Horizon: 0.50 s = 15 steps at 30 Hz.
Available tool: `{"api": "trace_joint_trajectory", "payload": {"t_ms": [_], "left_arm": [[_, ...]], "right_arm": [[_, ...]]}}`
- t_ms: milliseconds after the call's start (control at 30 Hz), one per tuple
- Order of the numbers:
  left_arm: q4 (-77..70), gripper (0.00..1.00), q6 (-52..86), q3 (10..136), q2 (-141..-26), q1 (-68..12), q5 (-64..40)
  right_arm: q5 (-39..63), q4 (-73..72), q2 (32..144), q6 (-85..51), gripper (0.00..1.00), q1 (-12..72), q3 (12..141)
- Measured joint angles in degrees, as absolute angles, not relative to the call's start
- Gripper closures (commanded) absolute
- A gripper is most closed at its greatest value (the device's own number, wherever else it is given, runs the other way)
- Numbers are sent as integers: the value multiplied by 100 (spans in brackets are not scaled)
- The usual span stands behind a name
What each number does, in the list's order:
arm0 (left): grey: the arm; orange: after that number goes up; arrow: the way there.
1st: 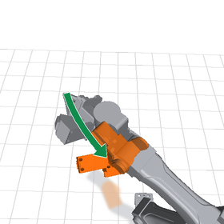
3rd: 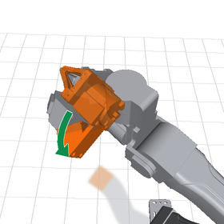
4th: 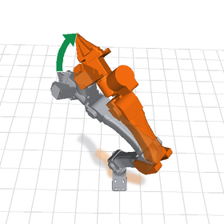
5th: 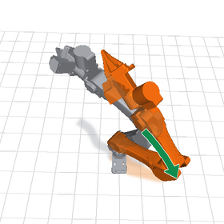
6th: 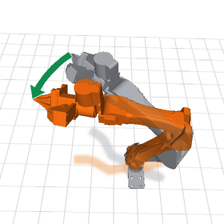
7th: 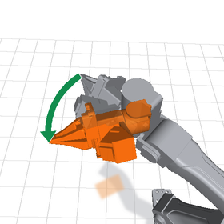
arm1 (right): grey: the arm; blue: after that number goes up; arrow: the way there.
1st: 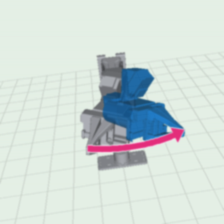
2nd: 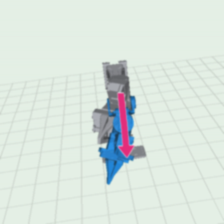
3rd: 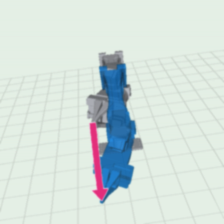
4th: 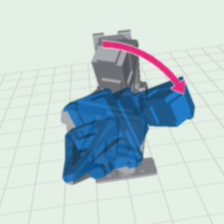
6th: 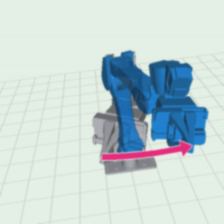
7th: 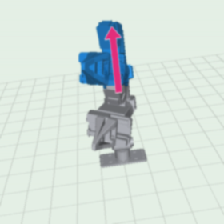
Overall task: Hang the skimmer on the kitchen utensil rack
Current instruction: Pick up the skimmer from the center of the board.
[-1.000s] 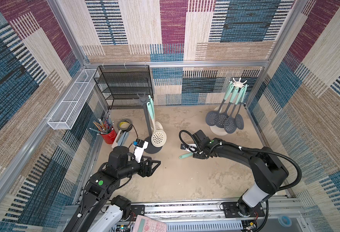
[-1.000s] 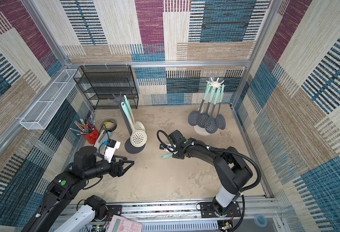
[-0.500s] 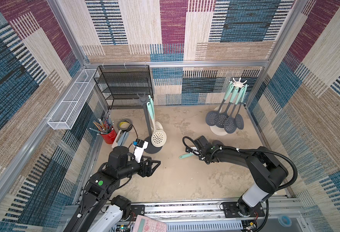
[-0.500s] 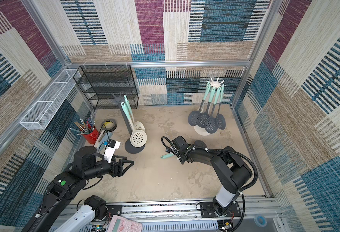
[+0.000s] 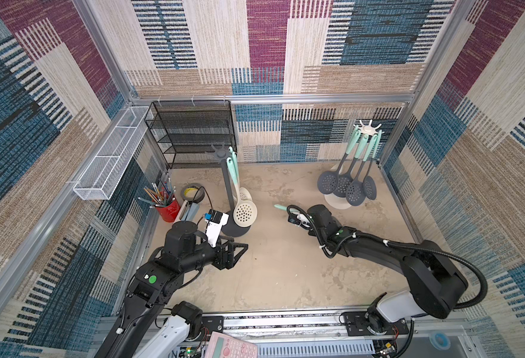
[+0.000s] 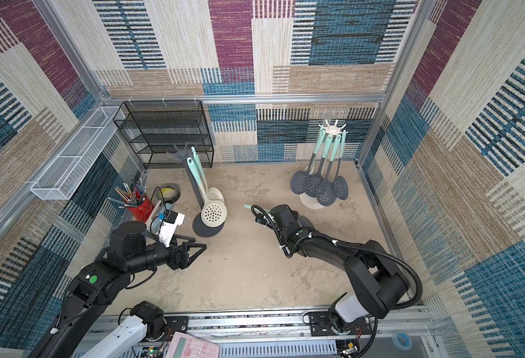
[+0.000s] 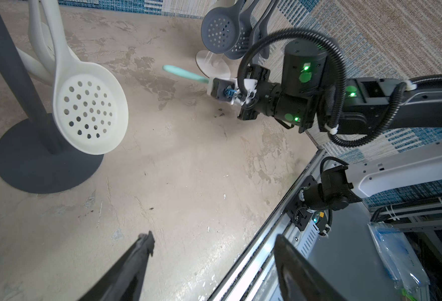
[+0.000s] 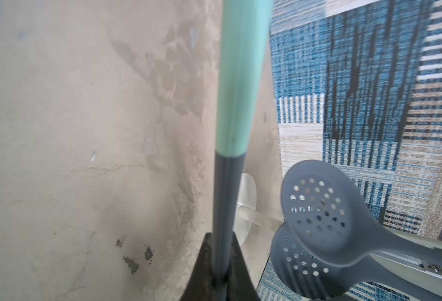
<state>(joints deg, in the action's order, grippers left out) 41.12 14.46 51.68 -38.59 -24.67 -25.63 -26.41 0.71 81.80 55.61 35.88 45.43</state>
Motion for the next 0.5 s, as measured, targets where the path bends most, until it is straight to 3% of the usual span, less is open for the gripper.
{"api": "trace_joint_trajectory", "payload": {"t_ms": [267, 500], "left_arm": [[4222, 28, 1234, 5334, -3935, -2467, -2569], [4073, 31, 1205, 5325, -3964, -2467, -2834]], "right_arm": [[-834, 910, 7070, 4639, 100, 3592, 5089], [1232, 1000, 6810, 3675, 100, 3592, 5478]]}}
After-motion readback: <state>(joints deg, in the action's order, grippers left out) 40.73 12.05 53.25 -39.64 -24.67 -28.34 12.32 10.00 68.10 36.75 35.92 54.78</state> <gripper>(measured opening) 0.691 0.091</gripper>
